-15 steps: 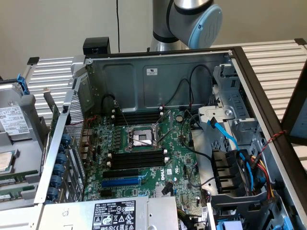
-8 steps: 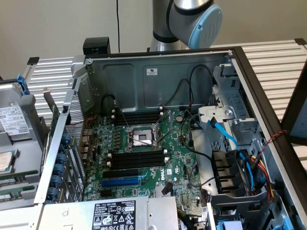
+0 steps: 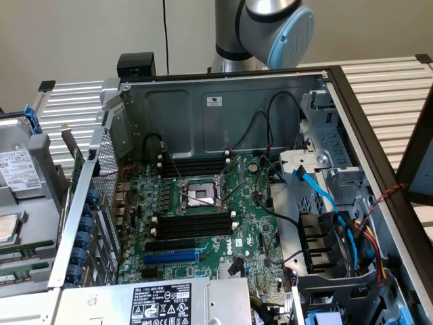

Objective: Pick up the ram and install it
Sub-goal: 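Pick up the ram and move it above insertion slot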

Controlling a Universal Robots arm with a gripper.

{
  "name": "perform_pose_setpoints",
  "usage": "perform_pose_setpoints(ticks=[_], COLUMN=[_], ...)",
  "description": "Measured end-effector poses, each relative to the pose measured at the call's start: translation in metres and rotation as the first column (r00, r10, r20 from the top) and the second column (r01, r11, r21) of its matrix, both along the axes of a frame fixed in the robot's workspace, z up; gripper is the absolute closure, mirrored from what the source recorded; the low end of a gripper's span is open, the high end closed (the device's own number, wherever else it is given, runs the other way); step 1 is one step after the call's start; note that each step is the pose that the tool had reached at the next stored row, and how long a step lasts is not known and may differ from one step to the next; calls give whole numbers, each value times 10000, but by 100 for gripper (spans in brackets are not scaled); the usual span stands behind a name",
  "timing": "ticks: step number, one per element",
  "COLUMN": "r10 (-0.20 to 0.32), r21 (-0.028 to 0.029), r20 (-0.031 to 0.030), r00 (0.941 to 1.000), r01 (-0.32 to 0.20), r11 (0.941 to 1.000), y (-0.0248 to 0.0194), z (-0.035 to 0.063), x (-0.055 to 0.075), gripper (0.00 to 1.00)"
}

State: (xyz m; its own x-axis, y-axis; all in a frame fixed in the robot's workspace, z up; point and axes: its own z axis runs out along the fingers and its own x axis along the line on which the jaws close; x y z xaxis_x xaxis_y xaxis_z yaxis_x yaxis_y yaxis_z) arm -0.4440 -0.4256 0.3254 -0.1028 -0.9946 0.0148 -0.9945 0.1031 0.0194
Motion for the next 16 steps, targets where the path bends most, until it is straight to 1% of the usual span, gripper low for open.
perform_pose_setpoints(ticks=[3, 16], r10=[11, 46], r21=[-1, 0], r20=[-2, -1], r00=[10000, 10000], r01=[-11, -46], r11=[10000, 10000], y=[-40, -90], z=[-53, -291], x=[-19, -74], gripper=[75, 75])
